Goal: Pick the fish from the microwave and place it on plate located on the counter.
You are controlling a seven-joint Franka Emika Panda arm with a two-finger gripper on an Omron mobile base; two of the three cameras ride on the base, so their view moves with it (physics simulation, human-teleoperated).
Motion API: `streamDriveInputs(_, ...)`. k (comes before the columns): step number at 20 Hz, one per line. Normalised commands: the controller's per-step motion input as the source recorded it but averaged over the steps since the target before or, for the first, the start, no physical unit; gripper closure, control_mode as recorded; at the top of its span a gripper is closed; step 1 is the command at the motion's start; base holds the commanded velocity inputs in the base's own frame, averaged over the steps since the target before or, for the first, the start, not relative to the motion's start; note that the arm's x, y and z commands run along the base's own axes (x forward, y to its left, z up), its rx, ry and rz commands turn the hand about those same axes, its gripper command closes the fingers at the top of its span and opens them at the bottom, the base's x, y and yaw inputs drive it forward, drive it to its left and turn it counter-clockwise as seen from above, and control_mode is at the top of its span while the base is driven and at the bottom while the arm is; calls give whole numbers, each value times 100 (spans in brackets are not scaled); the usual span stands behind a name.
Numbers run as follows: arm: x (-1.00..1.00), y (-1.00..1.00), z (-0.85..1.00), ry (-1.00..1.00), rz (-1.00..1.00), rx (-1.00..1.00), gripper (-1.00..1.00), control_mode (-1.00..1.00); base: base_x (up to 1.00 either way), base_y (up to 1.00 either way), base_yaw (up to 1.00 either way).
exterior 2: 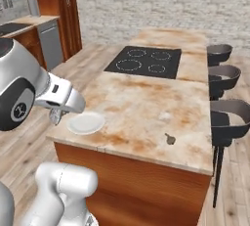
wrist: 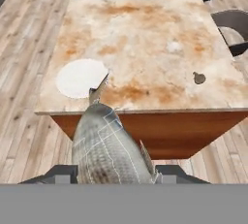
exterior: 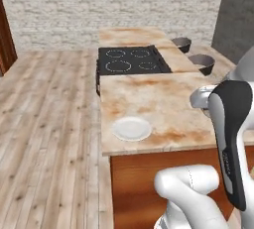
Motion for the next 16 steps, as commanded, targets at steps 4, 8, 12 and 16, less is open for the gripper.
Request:
streamDriveInputs(4,0,0,0,0,0,0,100,100,32,92,-34)
streamDriveInputs(8,48,74,-37,2,0,-4,100,-100,8,25,-2)
streamDriveInputs(12,100,24,-55,11,0,0,100,-100,0,0,0)
streamDriveInputs(16,100,0,-68,18,0,6,100,-100,0,0,0)
